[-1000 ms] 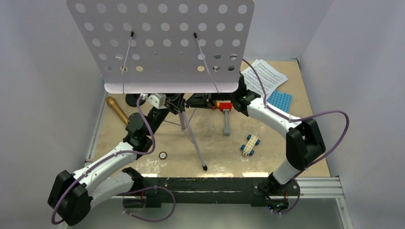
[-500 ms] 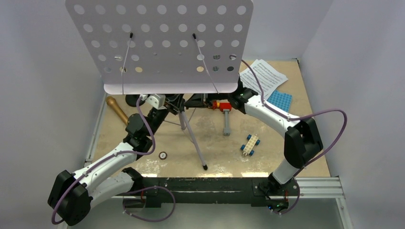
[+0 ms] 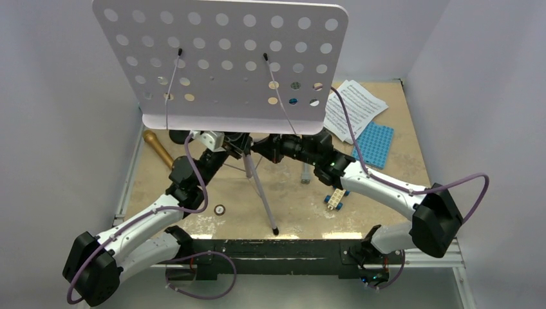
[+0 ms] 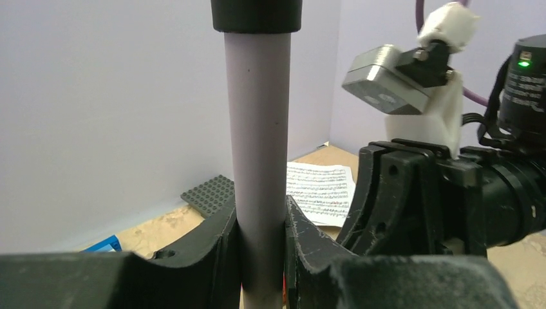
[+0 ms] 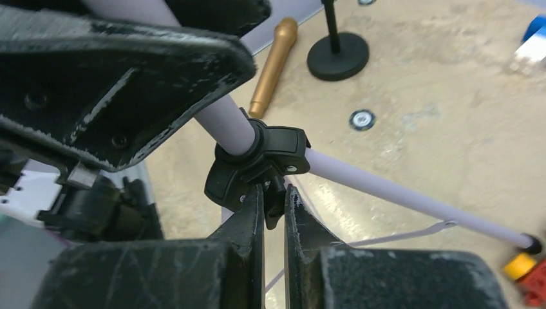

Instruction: Pack up the instrument practice props

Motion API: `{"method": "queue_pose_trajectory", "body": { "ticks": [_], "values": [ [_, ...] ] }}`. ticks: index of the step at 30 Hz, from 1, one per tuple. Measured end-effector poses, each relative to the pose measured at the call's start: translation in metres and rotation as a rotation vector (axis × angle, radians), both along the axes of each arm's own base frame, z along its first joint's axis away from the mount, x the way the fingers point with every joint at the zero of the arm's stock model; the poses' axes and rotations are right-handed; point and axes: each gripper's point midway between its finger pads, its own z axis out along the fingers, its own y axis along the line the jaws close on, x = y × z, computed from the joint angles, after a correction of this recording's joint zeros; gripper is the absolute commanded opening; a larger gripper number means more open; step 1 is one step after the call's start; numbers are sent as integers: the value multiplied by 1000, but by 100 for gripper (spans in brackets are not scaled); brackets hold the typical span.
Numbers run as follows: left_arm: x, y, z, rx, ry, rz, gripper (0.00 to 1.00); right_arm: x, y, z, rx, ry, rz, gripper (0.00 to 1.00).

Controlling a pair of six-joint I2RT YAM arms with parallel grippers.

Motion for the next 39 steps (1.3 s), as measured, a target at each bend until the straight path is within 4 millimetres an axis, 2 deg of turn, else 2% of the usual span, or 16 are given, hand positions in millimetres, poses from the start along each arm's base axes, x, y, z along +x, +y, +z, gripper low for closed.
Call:
{"method": "queue_pose_trajectory", "body": {
  "ticks": [2, 4, 6, 9, 16, 20, 34, 39],
  "values": [
    [-1, -2, 0, 1, 0, -8, 11, -1, -2, 1, -2, -76, -11, 28],
    [-1, -2, 0, 1, -1, -8, 15, 0, -1, 1, -3, -98, -16, 47],
    [-1, -1, 0, -3, 2, -3, 19, 4, -5, -2, -21, -94, -47, 55],
    [0, 1, 0, -7, 5, 3, 27, 8, -10, -10, -39, -50, -81, 62],
    [0, 1, -5, -13, 39, -2, 51, 5, -19, -30, -74, 100, -120, 65],
    [-2, 1, -3, -36, 54, -13, 58, 1, -23, -36, -76, 167, -131, 65],
    [-5, 10, 7, -91, 31, 12, 60, -9, -28, -17, -11, 230, -114, 65],
    [-14, 23, 43, -177, -90, 35, 61, -9, -31, -18, 1, 266, -111, 66]
  ]
}}
